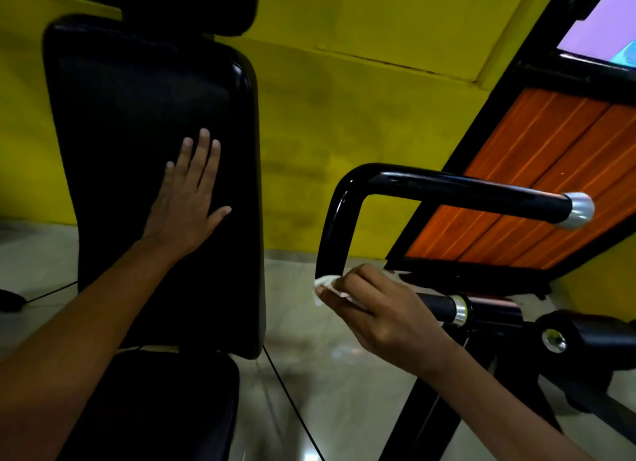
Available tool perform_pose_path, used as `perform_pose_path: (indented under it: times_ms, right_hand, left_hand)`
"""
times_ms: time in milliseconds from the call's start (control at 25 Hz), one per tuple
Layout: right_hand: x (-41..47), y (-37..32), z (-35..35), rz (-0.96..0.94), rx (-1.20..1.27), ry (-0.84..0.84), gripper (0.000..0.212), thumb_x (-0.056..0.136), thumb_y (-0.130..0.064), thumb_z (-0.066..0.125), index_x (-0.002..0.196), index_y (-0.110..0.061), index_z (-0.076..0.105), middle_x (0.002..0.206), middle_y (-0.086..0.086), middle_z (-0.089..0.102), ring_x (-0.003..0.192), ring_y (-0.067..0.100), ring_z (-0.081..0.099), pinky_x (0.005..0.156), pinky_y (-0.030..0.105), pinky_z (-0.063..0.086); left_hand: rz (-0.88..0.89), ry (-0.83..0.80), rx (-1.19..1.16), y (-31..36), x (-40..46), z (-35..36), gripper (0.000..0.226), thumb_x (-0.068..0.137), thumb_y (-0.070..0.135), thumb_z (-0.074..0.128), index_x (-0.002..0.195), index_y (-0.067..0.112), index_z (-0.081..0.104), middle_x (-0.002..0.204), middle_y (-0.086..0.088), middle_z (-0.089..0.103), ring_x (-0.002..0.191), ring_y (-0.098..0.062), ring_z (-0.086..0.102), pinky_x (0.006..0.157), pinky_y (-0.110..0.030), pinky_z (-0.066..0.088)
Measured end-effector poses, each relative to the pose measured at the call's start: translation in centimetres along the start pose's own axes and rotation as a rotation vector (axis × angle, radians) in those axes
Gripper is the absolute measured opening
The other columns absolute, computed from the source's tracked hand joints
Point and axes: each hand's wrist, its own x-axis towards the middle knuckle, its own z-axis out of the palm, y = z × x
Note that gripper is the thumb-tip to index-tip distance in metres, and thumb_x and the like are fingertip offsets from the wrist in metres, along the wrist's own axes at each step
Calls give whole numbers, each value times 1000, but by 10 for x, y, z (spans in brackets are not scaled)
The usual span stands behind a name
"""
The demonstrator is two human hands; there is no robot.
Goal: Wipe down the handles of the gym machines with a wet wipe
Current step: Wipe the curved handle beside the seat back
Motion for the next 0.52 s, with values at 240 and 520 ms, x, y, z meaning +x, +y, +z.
perform_pose_path:
  times_ms: [240,520]
  right_hand:
    - [43,21,-26,172,-92,247,20,92,-8,59,104,4,69,81,16,60,72,29,54,53,36,43]
    - [72,22,-47,341,-115,302,25,94,-8,48,105,4,67,98,20,62,84,33,55,72,31,40]
  left_hand:
    - [5,-10,39,-1,-1,1,105,82,34,69,150,9,-7,158,-7,-17,145,-30,-7,113,-56,16]
    - [-13,12,36,1,-1,3,107,80,32,71,150,9,-5,158,-8,-16,145,-31,-8,113,-56,17]
